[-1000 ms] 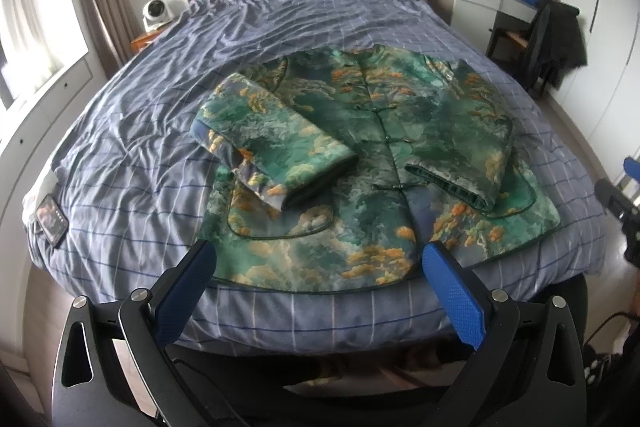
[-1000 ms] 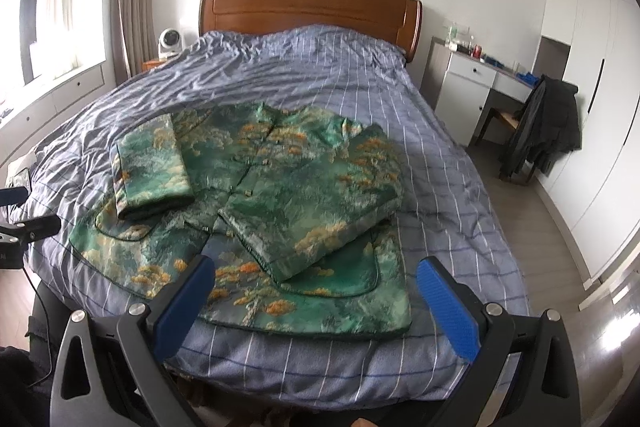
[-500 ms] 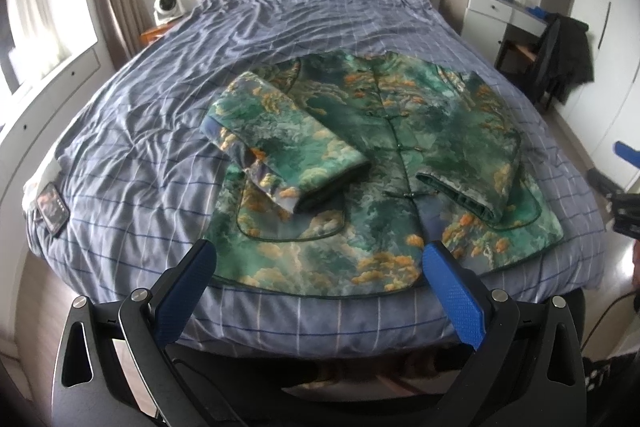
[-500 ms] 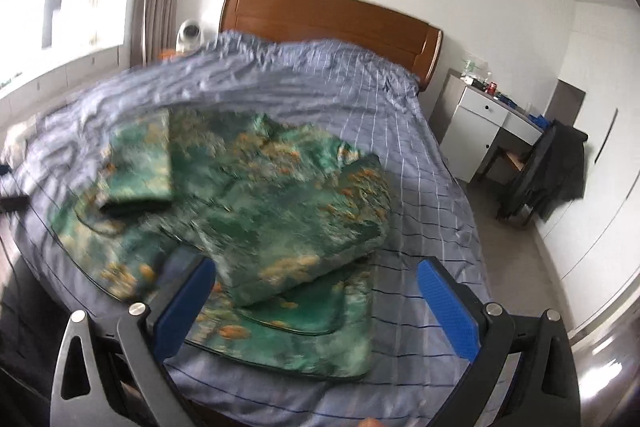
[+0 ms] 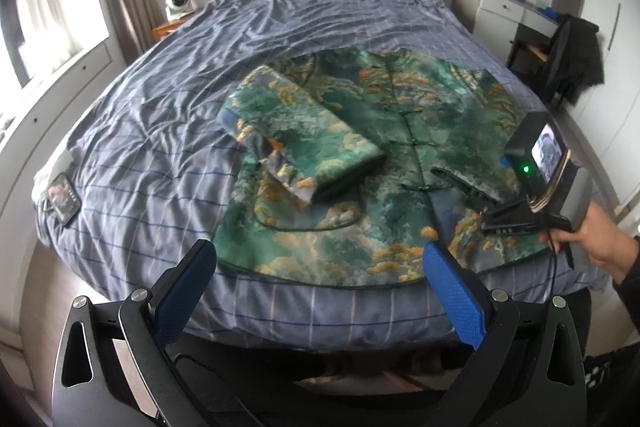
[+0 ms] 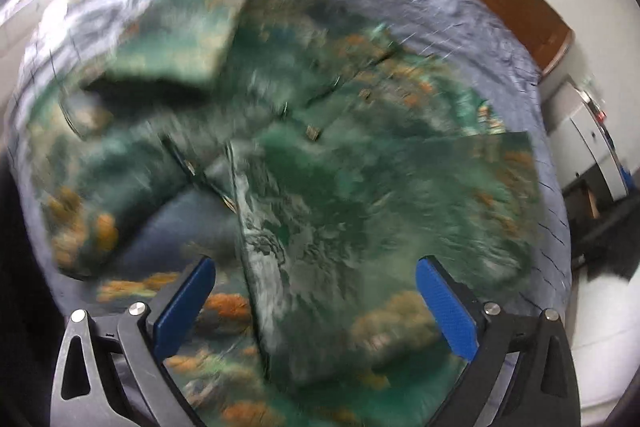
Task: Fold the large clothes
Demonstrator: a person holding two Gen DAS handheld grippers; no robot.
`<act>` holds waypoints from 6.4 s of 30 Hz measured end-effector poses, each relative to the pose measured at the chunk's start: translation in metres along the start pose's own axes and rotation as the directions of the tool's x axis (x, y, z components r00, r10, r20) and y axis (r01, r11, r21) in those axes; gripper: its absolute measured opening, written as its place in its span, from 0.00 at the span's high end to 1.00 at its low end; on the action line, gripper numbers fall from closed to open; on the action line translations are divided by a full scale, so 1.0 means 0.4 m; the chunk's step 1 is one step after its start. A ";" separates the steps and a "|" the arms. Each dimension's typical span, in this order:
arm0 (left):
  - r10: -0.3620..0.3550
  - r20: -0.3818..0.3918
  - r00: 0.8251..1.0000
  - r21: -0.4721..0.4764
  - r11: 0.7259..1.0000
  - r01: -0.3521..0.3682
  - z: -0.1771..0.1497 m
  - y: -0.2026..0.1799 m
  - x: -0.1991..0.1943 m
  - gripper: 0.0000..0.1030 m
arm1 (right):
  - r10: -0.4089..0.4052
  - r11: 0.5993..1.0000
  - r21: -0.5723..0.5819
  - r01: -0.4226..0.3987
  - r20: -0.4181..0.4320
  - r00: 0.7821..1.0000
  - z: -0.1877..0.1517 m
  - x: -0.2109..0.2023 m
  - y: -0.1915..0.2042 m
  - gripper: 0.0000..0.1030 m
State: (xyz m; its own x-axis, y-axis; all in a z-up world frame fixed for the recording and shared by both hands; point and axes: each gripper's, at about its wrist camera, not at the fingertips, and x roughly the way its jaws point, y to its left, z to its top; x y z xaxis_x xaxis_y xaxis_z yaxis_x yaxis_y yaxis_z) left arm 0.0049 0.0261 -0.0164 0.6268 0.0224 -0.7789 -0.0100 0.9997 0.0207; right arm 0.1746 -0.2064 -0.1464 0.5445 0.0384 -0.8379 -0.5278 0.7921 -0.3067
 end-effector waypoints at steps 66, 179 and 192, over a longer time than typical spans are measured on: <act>-0.072 -0.043 0.996 0.264 0.961 0.081 0.181 0.113 0.244 0.00 | -0.277 0.582 0.804 0.124 0.052 0.960 -0.431 -0.363 -0.418 0.41; -0.103 0.188 0.977 0.096 0.992 0.087 0.146 0.047 0.142 0.01 | -0.358 0.780 0.590 0.208 0.148 0.922 -0.255 -0.432 -0.224 0.12; -0.109 0.189 0.976 0.143 0.986 0.082 0.127 0.011 0.134 0.01 | -0.281 0.776 0.618 0.128 0.158 0.947 -0.301 -0.406 -0.298 0.12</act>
State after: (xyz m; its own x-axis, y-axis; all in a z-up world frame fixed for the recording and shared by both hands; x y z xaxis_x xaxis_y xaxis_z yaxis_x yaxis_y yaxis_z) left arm 0.0780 0.0312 -0.0263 0.7599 -0.0879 -0.6441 0.1535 0.9871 0.0464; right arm 0.0706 -0.3804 -0.0280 0.7667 -0.0905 -0.6356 0.0628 0.9958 -0.0660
